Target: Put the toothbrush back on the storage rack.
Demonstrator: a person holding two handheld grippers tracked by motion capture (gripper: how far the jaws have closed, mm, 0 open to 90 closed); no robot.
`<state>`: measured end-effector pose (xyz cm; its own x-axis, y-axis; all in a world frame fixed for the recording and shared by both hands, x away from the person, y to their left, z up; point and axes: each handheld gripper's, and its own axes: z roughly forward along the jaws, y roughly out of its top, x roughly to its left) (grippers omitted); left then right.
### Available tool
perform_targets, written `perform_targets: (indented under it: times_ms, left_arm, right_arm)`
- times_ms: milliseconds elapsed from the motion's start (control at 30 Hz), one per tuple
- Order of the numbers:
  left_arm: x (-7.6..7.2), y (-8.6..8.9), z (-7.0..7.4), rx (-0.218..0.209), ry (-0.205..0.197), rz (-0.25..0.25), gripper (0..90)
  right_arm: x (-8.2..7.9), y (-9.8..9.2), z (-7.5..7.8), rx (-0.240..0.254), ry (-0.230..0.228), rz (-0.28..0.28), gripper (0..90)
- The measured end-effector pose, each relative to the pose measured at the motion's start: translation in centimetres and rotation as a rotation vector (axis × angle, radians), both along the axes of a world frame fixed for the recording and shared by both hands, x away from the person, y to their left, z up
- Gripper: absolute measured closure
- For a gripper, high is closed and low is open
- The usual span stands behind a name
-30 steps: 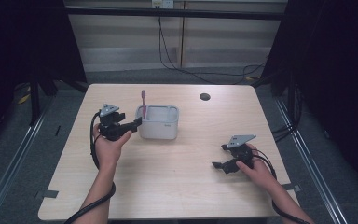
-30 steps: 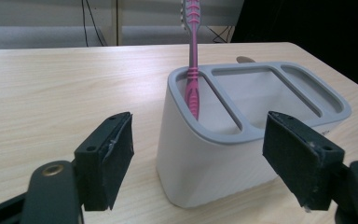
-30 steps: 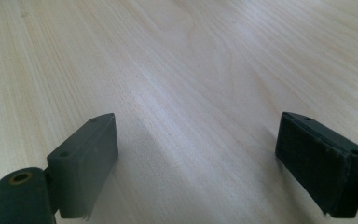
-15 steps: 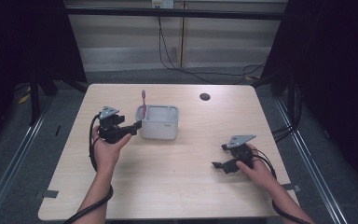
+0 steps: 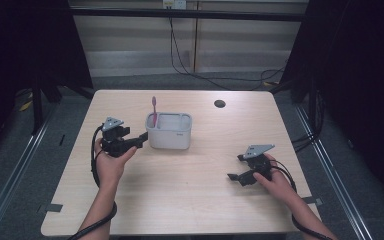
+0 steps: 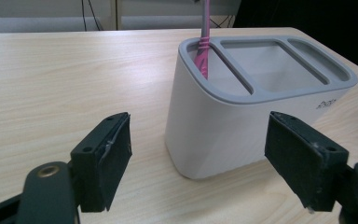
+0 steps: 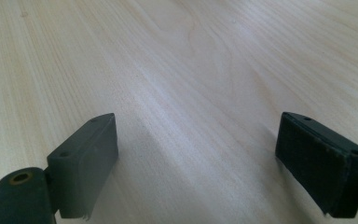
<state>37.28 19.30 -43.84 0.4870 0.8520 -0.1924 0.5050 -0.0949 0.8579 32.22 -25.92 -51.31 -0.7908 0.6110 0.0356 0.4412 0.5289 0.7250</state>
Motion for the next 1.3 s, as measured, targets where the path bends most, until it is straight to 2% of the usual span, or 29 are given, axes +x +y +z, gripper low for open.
perform_targets:
  times_ms: [467,833,867,1300]
  left_arm:
    - [-0.8,1.1,-1.0,0.008,0.015,-0.003,23.2]
    - [-1.4,2.3,-1.7,0.009,0.023,0.013,23.2]
    - [-1.5,2.3,-1.8,0.0,0.024,0.02,23.3]
    - [-2.4,3.6,-3.0,0.021,0.045,0.013,23.2]
  right_arm:
    - [0.0,0.0,0.0,0.0,0.001,-0.001,12.6]
    - [0.0,0.0,0.0,0.0,0.001,-0.001,12.6]
    - [0.0,0.0,0.0,0.0,0.0,-0.001,12.6]
    - [0.0,0.0,0.0,0.0,0.0,-0.001,12.6]
